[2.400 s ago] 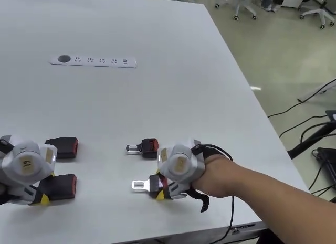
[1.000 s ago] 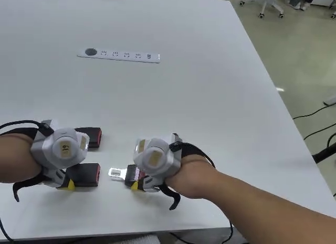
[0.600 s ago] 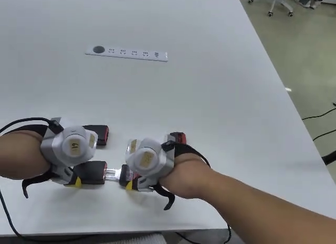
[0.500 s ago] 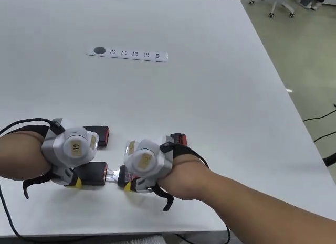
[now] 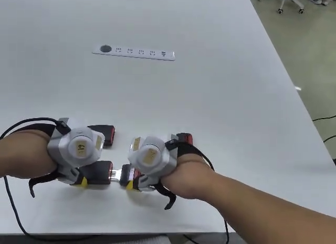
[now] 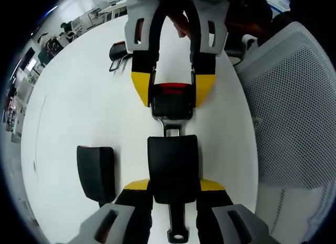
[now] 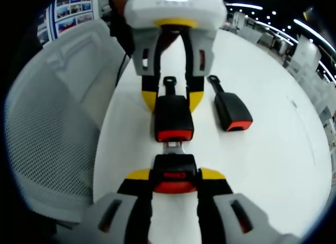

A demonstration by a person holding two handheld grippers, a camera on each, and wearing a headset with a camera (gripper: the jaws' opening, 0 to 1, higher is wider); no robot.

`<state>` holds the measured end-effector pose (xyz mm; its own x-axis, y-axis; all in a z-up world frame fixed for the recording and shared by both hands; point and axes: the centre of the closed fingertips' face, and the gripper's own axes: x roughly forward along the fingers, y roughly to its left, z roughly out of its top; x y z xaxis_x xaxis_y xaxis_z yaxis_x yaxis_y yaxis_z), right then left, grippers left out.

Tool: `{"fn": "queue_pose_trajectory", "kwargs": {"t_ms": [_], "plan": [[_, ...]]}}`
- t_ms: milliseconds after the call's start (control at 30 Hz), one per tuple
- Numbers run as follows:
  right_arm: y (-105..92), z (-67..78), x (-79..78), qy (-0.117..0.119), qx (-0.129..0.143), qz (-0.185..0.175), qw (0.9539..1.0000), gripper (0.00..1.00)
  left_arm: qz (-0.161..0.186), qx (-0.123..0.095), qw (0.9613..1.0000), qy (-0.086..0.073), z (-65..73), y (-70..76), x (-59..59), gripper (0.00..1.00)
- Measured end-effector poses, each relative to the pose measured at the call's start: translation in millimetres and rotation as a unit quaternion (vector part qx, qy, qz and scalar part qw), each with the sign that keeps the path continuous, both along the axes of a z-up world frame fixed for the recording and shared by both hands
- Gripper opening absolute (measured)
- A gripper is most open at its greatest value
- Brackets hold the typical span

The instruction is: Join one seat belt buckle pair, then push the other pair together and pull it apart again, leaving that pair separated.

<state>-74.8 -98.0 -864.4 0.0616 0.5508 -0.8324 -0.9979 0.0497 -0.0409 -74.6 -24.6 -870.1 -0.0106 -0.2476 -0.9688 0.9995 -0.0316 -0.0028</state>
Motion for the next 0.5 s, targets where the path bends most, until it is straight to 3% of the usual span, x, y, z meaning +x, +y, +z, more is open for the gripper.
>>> {"fn": "queue_pose_trajectory", "kwargs": {"t_ms": [500], "plan": [[11.9, -0.3, -0.5, -0.002, 0.001, -0.002, 1.0, 0.29, -0.006, -0.007, 1.0, 0.002, -2.1, 1.0, 0.9, 0.31]]}}
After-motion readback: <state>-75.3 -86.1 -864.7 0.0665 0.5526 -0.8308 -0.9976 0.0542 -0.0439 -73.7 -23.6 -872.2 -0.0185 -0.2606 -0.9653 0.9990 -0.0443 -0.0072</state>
